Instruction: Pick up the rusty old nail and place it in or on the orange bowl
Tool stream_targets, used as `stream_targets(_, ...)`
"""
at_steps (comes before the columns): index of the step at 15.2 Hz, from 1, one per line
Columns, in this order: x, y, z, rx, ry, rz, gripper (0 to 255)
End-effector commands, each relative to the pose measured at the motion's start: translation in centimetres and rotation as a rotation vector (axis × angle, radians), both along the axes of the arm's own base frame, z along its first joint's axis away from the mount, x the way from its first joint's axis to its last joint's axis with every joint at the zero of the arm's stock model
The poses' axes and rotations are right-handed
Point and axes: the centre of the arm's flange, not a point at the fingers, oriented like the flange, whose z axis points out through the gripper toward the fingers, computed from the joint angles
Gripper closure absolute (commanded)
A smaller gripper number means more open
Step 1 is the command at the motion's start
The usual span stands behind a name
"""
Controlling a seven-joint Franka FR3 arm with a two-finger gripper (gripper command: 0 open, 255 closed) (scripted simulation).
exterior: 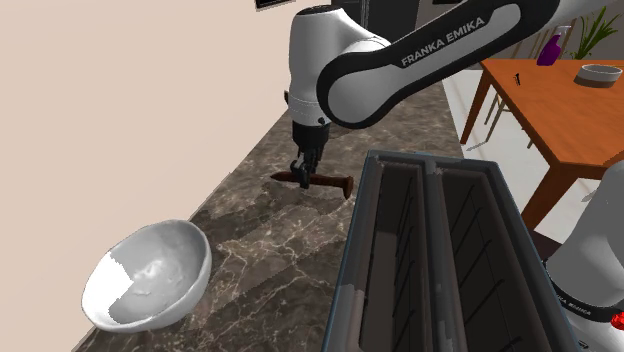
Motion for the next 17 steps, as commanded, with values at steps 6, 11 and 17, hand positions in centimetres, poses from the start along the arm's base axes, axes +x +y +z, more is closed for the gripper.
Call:
stream_targets(6,0.0,-0.1,3.6,0.0,0.0,0.0,255)
stream_targets(11,0.0,-0.1,6.2,0.0,0.0,0.0,255)
stream_targets(17,0.0,-0.1,9.4,0.0,0.0,0.0,255)
